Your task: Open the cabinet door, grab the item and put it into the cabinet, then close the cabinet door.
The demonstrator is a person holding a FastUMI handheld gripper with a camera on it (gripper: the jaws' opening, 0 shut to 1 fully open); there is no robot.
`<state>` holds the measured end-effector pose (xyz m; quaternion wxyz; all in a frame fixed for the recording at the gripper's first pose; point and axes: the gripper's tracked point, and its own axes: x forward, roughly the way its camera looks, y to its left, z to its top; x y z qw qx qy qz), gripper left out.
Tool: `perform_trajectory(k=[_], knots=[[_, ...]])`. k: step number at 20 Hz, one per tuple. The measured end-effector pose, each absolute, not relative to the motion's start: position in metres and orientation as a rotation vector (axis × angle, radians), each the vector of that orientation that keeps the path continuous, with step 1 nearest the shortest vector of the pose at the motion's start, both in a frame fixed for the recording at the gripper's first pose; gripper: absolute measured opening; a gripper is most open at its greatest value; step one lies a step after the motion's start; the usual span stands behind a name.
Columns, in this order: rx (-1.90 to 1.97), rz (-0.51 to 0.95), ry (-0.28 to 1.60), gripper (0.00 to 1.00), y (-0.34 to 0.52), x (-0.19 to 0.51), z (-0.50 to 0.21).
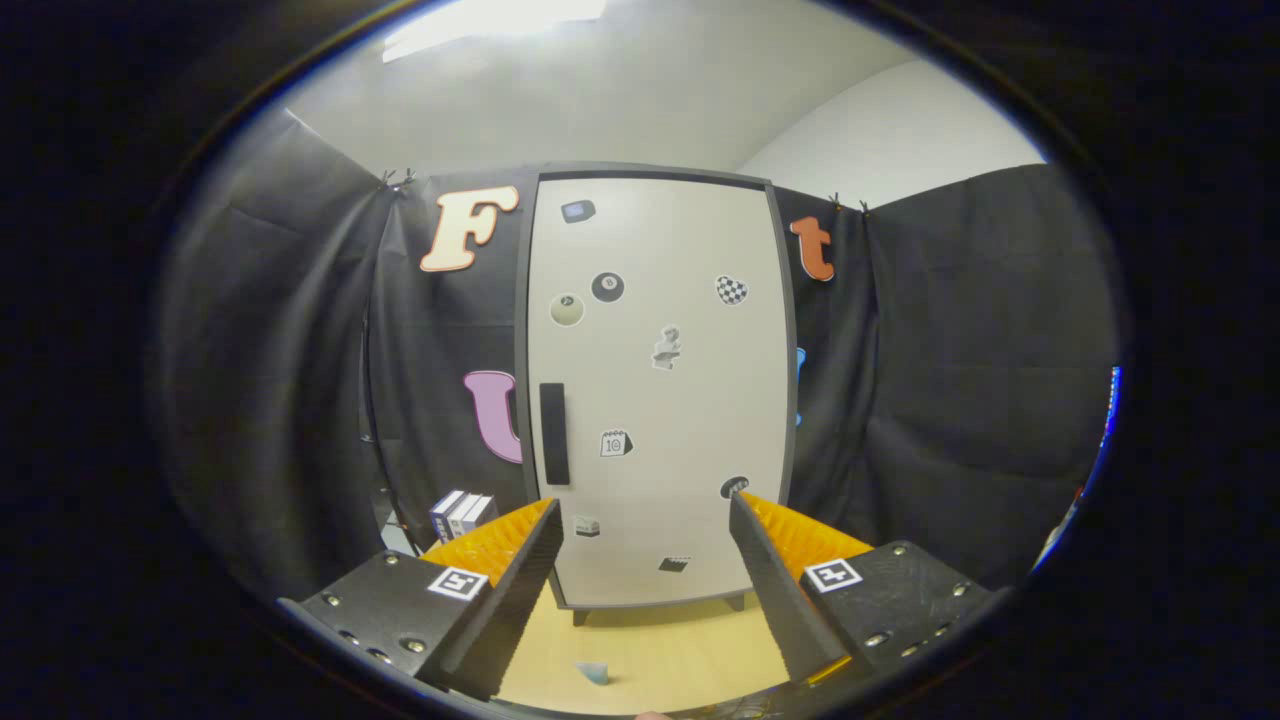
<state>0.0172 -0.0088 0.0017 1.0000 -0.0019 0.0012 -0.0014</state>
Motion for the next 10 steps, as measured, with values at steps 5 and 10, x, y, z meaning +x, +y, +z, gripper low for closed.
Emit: perform_trajectory(k=[5,10], knots=[[-0.008,0.002,0.007,1.0,-0.01,0.024,-0.002],[-0.004,0.026,0.019,1.0,-0.002,0.041,-0.005]])
